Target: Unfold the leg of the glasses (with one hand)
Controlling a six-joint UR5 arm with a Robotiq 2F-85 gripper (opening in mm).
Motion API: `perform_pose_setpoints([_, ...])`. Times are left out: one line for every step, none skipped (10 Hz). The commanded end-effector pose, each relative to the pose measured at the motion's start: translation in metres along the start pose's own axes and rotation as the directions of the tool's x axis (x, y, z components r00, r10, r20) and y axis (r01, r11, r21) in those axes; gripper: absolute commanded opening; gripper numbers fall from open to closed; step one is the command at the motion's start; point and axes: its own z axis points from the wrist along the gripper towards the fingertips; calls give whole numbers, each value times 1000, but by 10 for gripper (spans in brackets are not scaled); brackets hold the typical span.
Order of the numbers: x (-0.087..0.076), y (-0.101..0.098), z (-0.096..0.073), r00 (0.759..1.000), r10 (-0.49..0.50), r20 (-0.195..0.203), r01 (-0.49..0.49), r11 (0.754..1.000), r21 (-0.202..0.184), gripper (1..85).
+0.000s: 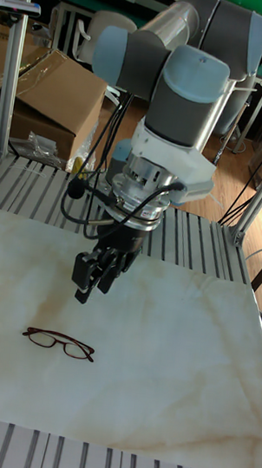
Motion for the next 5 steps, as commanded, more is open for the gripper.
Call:
perform_pose_setpoints([-3,-3,12,999,-42,19,42,999,-10,533])
perform_pose_setpoints([-3,-8,27,998,-63,18,63,998,-19,530])
perform_pose_setpoints([-17,-4,29,995,-67,75,69,997,-35,543])
perform_pose_setpoints([-22,1,29,992,-82,99,87,995,-48,567])
perform_pose_setpoints([-17,-3,29,991,-104,79,107,994,-36,567])
